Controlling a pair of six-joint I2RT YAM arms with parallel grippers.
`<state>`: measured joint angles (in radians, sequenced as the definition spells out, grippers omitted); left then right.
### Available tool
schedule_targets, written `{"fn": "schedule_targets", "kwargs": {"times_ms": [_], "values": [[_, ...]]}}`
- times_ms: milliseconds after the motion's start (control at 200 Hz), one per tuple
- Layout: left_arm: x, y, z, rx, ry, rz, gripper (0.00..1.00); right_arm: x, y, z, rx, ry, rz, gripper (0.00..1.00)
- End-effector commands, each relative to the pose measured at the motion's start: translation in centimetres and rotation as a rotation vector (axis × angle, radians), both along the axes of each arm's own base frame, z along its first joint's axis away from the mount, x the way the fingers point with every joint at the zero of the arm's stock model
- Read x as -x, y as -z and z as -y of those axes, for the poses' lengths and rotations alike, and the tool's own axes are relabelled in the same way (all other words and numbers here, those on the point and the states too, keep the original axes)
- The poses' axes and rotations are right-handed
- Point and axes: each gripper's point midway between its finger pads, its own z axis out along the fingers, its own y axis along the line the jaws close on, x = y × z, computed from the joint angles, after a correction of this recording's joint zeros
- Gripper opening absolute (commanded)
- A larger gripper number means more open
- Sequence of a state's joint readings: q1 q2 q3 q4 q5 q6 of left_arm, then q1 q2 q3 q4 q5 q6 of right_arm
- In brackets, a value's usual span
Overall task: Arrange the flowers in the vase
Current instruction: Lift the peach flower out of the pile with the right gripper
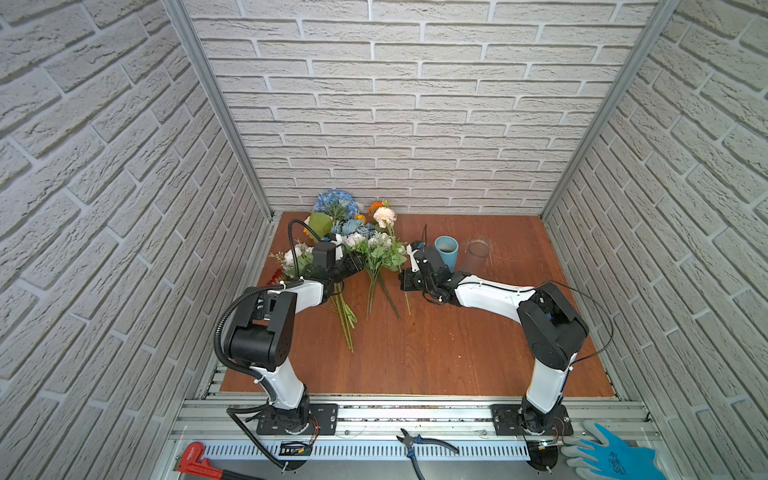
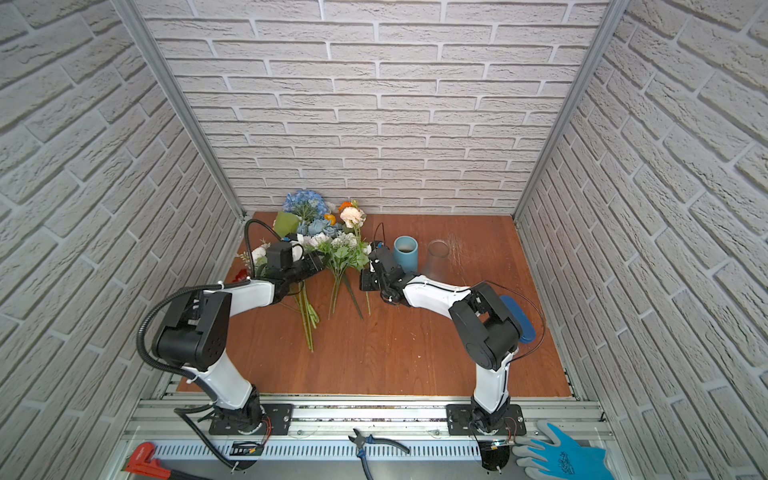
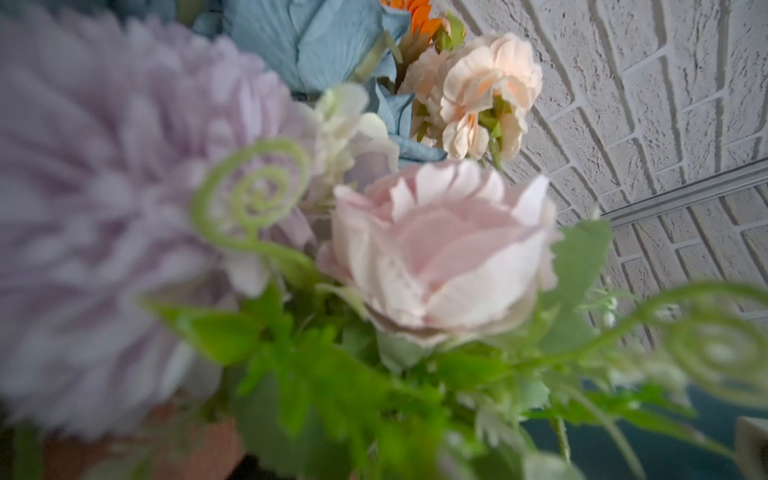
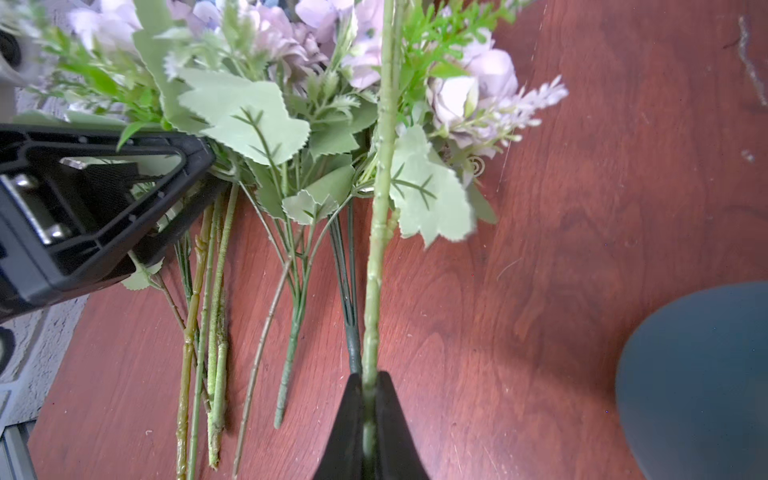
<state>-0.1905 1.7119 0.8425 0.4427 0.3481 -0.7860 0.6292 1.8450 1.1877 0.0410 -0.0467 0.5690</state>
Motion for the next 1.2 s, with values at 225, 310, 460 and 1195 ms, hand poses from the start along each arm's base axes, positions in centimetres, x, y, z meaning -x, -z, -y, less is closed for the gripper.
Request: {"fn": "schedule_targets", "kwargs": {"times_ms": [225,310,460,1195], "values": [[1.9,-3.0,-0.3,0.012,0.004,0.054,0.89,-1.0,-10.2,0.9,-0.023,0.000,0.250,0.06],[2.4,-3.0,-0.5,0.008,0.000,0.044,0.90,-1.0,-12.1,1.5,-0.020,0.013,0.296,0.06],[3.3,-3.0,-0.7,0.020,-0.010,0.034,0.93,-0.7,-15.9,2.6,0.001,0.022,0.383,0.06],[6.3,-4.0,-1.2,-0.034,-0.034,0.056,0.98,-4.0,-31.2,9.2,0.156,0.142,0.872,0.06]]}}
